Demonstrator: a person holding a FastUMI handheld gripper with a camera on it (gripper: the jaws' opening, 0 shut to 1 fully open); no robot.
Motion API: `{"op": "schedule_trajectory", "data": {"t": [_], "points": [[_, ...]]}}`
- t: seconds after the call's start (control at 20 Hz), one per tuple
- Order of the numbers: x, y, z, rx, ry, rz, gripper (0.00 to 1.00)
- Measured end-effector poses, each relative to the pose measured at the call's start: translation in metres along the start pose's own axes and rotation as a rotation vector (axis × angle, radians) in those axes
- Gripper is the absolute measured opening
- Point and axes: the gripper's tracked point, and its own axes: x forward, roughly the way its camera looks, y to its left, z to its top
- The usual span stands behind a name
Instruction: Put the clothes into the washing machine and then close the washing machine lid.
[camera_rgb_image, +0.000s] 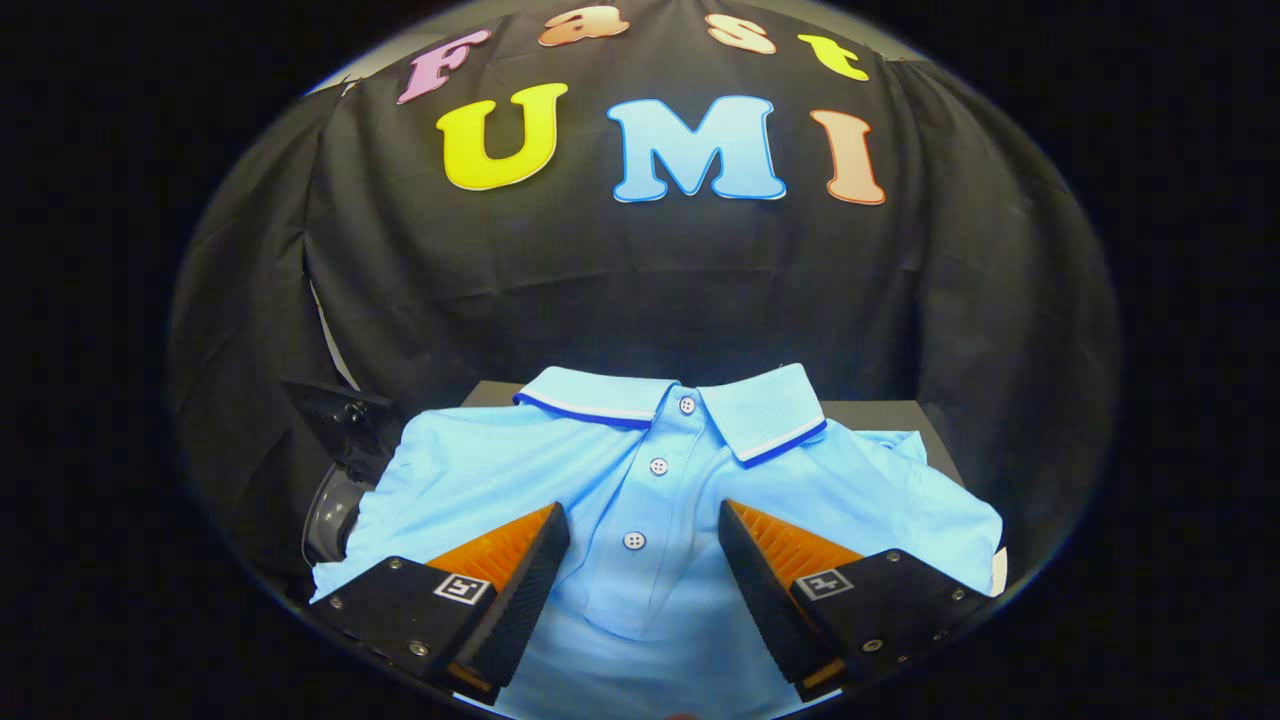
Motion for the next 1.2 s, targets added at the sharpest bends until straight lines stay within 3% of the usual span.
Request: {"op": "schedule_trajectory", "data": {"t": [0.2, 0.3, 0.35, 0.45, 0.65, 0.8, 1.2], "points": [[-0.002, 0.001, -0.003, -0.015, 0.011, 0.016, 0.93], [-0.003, 0.015, -0.003, -0.038, 0.01, 0.054, 0.77], [-0.005, 0.02, -0.003, -0.052, 0.002, 0.074, 0.55], [-0.005, 0.023, -0.004, -0.059, -0.003, 0.089, 0.25], [-0.009, 0.023, 0.003, 0.043, -0.029, 0.102, 0.01], [-0.021, 0.027, 0.023, 0.162, -0.103, 0.138, 0.0], [-0.079, 0.078, 0.07, 0.214, -0.258, 0.219, 0.0]]}}
